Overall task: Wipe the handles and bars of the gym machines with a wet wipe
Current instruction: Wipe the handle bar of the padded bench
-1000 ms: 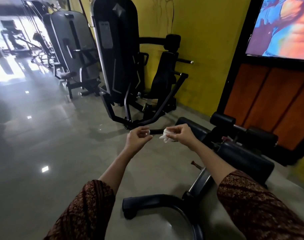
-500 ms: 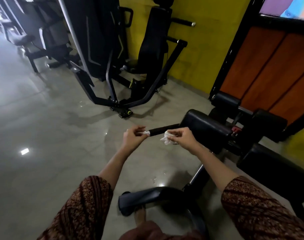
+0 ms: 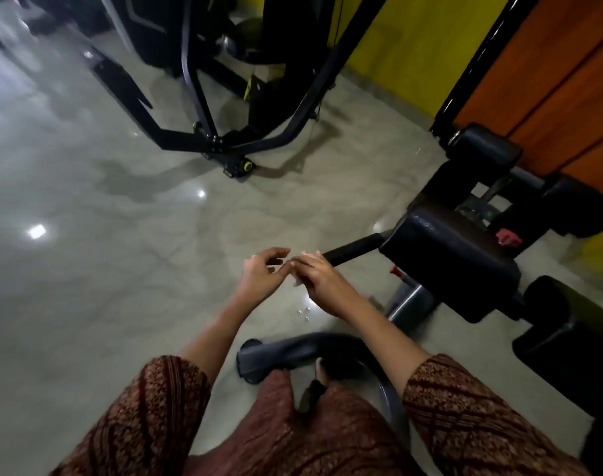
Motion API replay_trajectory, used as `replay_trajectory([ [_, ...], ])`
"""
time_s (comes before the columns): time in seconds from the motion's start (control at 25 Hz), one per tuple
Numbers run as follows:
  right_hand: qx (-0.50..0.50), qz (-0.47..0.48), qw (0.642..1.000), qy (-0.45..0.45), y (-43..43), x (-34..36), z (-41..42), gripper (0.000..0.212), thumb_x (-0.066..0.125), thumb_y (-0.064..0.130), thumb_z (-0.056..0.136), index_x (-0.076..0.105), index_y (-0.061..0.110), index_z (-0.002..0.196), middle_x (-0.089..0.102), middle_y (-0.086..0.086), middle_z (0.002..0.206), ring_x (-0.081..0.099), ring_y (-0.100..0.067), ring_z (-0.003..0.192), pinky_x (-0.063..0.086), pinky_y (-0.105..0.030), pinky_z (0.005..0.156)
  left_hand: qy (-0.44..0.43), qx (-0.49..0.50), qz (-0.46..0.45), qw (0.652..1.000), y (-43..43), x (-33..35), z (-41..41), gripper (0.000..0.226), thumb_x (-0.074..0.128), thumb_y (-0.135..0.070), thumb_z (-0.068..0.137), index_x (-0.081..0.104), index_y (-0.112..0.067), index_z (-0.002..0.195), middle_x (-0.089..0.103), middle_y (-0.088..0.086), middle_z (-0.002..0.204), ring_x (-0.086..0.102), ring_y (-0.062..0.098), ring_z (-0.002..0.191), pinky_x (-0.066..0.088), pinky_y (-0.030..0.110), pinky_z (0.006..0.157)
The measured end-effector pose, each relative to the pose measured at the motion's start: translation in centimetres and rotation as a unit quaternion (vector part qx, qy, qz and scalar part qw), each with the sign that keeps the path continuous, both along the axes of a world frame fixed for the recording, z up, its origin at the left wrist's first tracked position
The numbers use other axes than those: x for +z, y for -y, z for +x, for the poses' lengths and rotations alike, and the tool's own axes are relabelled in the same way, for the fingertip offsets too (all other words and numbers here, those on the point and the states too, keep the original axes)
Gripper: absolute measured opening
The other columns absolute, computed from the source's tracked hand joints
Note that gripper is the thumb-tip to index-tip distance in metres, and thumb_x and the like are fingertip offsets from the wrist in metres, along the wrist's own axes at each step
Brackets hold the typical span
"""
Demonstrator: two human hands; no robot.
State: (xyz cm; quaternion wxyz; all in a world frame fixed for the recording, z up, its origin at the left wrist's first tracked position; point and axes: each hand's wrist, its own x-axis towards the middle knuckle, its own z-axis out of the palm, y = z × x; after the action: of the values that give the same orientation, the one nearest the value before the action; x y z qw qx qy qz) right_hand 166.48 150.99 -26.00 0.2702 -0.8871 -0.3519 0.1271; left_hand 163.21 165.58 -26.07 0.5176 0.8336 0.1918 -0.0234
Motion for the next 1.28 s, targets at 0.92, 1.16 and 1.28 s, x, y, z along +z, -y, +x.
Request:
replay_trajectory([
  [0.92, -0.011, 0.011, 0.998, -0.055, 1.7, -1.9, 1.7, 0.041, 0.042, -0.014, 0.077, 0.061, -0.006, 0.113, 0.063, -0.022, 0.113, 0.056, -0.034, 0.114, 0.034, -0.039, 0.105, 0.049, 0.019, 0.048, 0.997, 3.2, -1.2, -1.0, 0.022, 0.070, -0.003, 0.078, 0.070, -0.002, 0.100, 0.071, 0.009, 0.097, 0.058, -0.004, 0.086, 0.040, -0.003, 0.075],
  [1.16, -0.126, -0.161, 0.978, -0.049, 5.7, -1.3, 7.3, 0.043, 0.030, -0.008, 0.089, 0.048, -0.005, 0.128, 0.046, -0.021, 0.136, 0.035, -0.028, 0.134, 0.020, -0.028, 0.113, 0.036, 0.023, 0.082, 0.996, 3.5, -0.9, -0.3, 0.028, 0.069, -0.020, 0.075, 0.072, -0.006, 0.099, 0.072, 0.008, 0.096, 0.066, 0.011, 0.085, 0.040, -0.001, 0.076],
  [1.28, -0.104, -0.134, 0.985, -0.042, 3.7, -0.4, 4.3, 0.045, 0.034, -0.007, 0.093, 0.036, -0.001, 0.138, 0.033, -0.015, 0.147, 0.025, -0.021, 0.139, 0.017, -0.023, 0.112, 0.018, 0.021, 0.085, 0.996, 3.7, -0.9, 0.1, 0.024, 0.071, -0.010, 0.079, 0.070, -0.006, 0.103, 0.071, 0.009, 0.101, 0.063, 0.012, 0.087, 0.039, 0.005, 0.077],
])
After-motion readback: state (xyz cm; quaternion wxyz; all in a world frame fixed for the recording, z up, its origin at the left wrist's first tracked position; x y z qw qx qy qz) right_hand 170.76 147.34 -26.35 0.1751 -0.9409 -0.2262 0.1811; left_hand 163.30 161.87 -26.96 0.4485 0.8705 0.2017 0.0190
